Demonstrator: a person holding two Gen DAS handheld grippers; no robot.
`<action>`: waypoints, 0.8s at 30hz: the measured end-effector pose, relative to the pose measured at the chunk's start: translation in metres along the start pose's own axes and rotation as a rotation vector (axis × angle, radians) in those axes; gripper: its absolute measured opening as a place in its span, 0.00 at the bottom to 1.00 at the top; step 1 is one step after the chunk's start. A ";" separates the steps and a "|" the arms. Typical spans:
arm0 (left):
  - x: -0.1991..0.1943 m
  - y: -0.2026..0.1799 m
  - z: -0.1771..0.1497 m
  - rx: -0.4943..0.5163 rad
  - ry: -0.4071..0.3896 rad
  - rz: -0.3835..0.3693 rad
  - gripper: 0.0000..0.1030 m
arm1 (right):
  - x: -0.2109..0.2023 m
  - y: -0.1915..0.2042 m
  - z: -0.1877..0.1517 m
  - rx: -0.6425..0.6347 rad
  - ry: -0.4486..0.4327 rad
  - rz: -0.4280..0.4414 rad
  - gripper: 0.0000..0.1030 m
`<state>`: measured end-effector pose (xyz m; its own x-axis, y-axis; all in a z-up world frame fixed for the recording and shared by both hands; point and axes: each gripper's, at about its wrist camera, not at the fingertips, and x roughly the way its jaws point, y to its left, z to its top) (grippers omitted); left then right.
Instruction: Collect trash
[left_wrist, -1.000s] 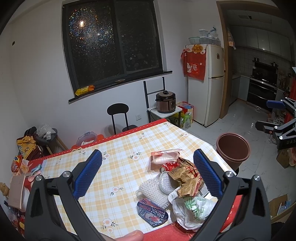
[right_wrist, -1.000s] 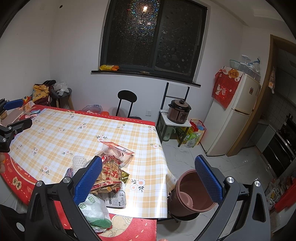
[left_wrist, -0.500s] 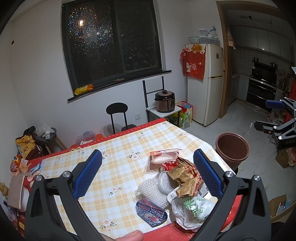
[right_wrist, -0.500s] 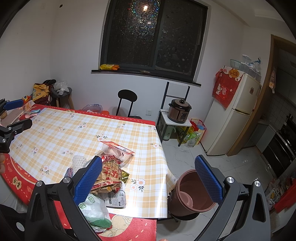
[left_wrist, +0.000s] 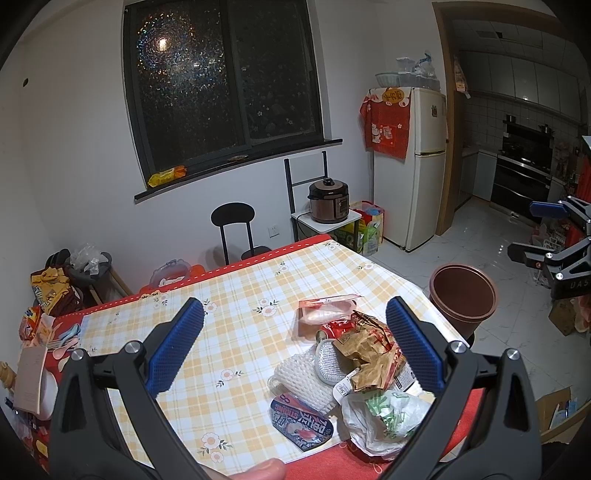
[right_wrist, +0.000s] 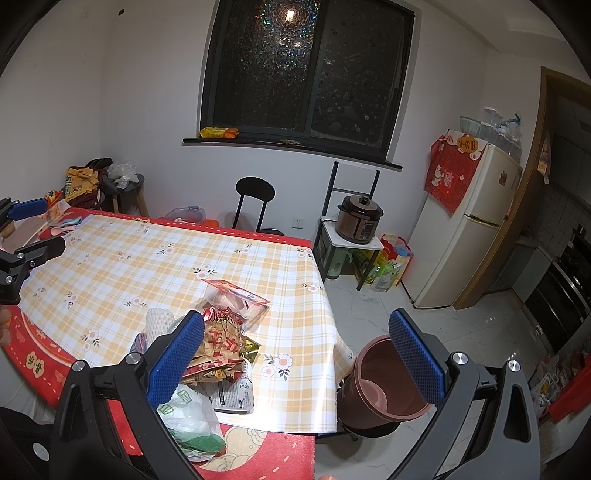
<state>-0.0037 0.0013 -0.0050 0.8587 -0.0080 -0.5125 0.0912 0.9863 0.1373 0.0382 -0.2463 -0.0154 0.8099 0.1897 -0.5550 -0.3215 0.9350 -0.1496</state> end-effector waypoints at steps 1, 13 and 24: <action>0.000 0.000 0.000 0.000 0.000 0.000 0.95 | 0.000 0.000 0.000 0.000 0.000 0.000 0.96; 0.000 0.000 -0.001 -0.003 0.000 0.000 0.95 | -0.002 0.000 -0.002 0.004 0.003 0.000 0.96; 0.003 0.005 -0.018 -0.070 0.013 -0.050 0.95 | 0.000 -0.003 -0.007 0.044 -0.004 0.042 0.96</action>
<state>-0.0093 0.0095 -0.0210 0.8473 -0.0555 -0.5282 0.0977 0.9938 0.0522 0.0361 -0.2514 -0.0205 0.7982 0.2302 -0.5567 -0.3332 0.9386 -0.0897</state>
